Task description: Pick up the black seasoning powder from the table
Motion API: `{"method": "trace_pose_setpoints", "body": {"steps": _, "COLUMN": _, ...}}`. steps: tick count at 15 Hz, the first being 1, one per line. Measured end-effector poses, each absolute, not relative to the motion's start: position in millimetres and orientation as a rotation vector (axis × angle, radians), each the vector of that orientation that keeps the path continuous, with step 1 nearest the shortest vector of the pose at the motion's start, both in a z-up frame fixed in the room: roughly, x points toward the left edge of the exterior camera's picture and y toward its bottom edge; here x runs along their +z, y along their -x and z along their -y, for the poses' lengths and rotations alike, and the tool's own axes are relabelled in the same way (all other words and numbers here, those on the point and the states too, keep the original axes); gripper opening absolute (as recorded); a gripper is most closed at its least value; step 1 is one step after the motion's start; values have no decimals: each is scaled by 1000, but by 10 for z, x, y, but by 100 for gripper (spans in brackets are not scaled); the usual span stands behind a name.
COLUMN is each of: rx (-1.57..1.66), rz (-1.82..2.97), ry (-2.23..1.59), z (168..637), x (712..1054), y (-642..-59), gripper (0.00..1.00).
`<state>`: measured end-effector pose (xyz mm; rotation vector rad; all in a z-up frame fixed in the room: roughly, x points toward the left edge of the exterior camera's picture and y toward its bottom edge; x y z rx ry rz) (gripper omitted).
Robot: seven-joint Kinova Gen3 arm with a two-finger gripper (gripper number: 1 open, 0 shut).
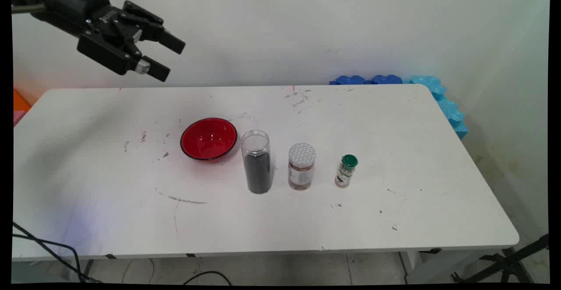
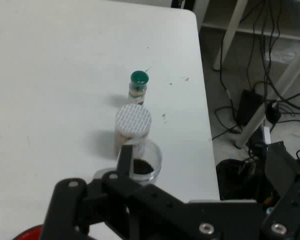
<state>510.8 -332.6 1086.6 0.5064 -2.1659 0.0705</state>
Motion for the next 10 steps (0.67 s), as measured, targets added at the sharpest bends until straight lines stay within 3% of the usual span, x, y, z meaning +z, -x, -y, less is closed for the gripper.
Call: {"method": "trace_pose_setpoints", "body": {"steps": 10, "rx": 84, "rz": 2138, "ry": -650, "z": 3122, "x": 10458, "y": -5561, "gripper": 100}}
